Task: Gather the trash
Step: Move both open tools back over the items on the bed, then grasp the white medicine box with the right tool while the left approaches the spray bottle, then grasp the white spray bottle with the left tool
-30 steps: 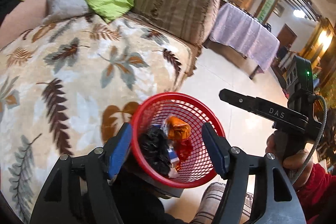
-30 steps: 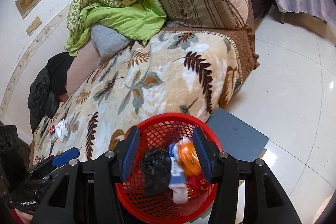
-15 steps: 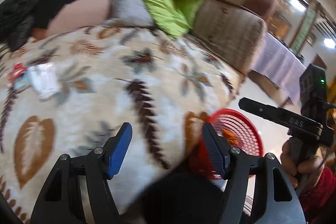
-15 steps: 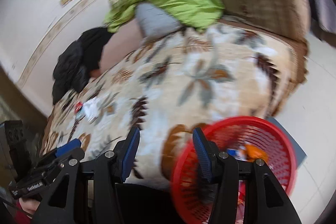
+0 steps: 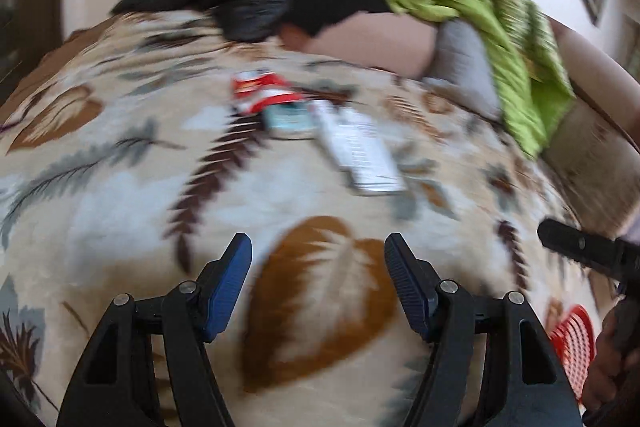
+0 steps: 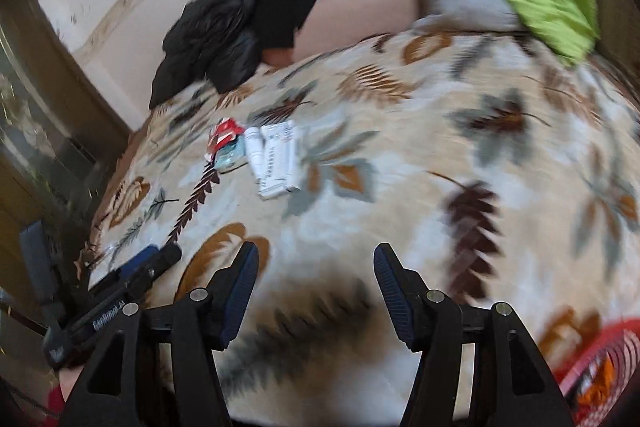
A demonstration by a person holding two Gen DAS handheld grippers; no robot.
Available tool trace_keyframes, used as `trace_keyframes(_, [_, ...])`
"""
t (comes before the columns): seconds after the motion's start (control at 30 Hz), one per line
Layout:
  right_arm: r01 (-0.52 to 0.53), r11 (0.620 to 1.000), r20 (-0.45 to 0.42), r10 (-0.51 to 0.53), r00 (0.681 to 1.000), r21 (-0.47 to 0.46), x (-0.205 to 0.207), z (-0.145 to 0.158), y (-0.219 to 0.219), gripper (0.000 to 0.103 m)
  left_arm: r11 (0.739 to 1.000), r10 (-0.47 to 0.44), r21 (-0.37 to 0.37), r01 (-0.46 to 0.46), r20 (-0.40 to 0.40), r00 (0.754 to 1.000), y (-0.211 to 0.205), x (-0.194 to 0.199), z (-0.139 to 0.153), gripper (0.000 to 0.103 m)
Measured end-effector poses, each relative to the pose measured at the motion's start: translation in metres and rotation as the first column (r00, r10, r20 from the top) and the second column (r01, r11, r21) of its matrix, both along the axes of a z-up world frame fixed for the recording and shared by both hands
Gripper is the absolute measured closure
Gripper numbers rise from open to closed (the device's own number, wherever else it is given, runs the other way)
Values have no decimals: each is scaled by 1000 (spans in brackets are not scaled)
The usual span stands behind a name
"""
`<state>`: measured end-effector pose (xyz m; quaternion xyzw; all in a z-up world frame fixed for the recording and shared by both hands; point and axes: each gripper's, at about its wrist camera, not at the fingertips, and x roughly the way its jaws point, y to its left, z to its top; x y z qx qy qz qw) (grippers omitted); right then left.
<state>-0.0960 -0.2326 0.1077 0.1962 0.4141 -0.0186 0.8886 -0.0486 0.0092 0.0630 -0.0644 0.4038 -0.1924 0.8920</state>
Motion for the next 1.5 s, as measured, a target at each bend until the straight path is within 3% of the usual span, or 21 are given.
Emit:
trace_keyframes(0.3, [-77,988,-131,60,990,-131,129,-42,41,39,994,103,-33,-103,-15,995,30,24,-13,35])
trace_keyframes(0.5, [-120,964,-233,64,970,-235,175,-76,61,39,992,110,-50,-112,-54,992,34,34,-19,35])
trace_keyframes(0.6, [-89,973,-218,42,975,-213,170,-79,53,48,993,97,-55,-101,-59,994,30,35,-19,35])
trace_keyframes(0.77, [1,984,-211,-40,977,-179,139,-71,29,48,997,48,-64,-51,-51,998,17,44,-16,35])
trace_keyframes(0.9, [117,983,-138,-136,981,-138,89,-56,12,48,995,-17,-96,12,-53,998,-5,63,-8,35])
trace_keyframes(1.1, [153,985,-37,-156,987,-80,66,-44,2,48,989,-79,-134,69,-69,995,-50,108,-2,37])
trace_keyframes(1.2, [175,980,12,-175,985,-94,62,-36,-4,48,989,-85,-126,74,-78,993,-70,135,-3,45])
trace_keyframes(1.5, [180,983,37,-179,983,-36,63,-32,-14,48,998,-54,22,58,-150,987,-103,187,-40,69])
